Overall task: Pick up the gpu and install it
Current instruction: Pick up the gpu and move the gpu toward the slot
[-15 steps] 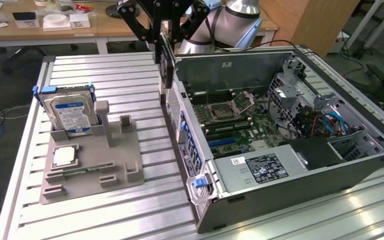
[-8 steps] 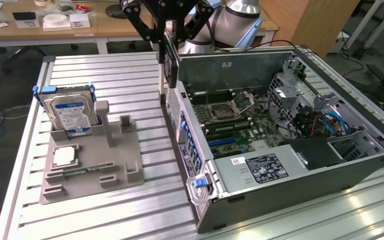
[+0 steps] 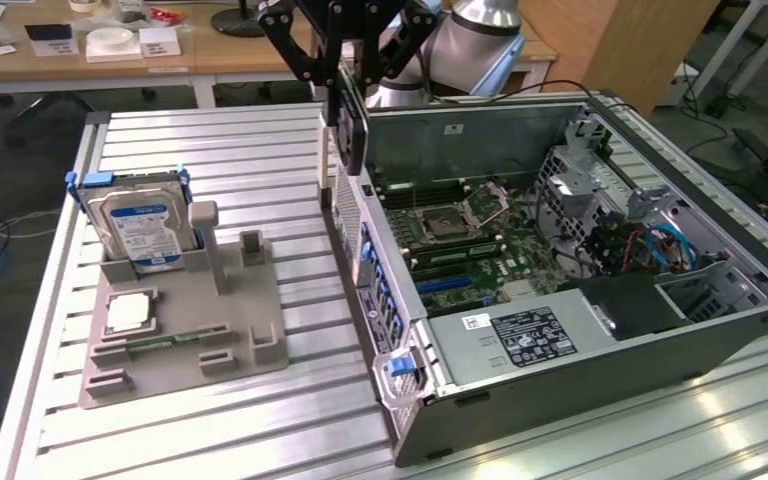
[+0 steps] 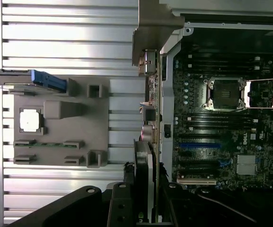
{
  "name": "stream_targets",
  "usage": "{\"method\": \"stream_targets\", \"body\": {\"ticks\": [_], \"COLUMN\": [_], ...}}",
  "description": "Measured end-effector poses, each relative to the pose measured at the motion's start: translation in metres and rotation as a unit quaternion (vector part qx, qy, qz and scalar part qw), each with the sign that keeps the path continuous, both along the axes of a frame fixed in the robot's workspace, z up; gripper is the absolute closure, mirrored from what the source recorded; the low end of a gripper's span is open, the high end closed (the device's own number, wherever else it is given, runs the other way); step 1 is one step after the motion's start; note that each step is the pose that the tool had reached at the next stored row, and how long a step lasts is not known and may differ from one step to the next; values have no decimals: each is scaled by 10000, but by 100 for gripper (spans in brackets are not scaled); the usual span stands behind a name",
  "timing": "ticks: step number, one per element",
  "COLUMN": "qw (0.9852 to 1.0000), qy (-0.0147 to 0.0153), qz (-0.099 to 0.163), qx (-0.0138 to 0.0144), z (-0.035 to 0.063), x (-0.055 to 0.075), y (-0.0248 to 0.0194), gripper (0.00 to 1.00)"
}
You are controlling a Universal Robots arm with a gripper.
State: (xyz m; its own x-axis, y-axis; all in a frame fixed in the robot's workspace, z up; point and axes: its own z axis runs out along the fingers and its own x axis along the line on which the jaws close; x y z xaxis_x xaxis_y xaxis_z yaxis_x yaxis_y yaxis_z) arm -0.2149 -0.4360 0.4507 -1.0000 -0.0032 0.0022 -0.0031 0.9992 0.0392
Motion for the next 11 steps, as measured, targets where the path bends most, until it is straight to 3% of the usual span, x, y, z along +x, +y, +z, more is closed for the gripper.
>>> {"method": "stream_targets", "body": {"ticks": [11], "qw": [10000], "qy": [0], "qz": [0], "qx": [0], "z": [0], "x": [128], "y": [0], "gripper": [72]}}
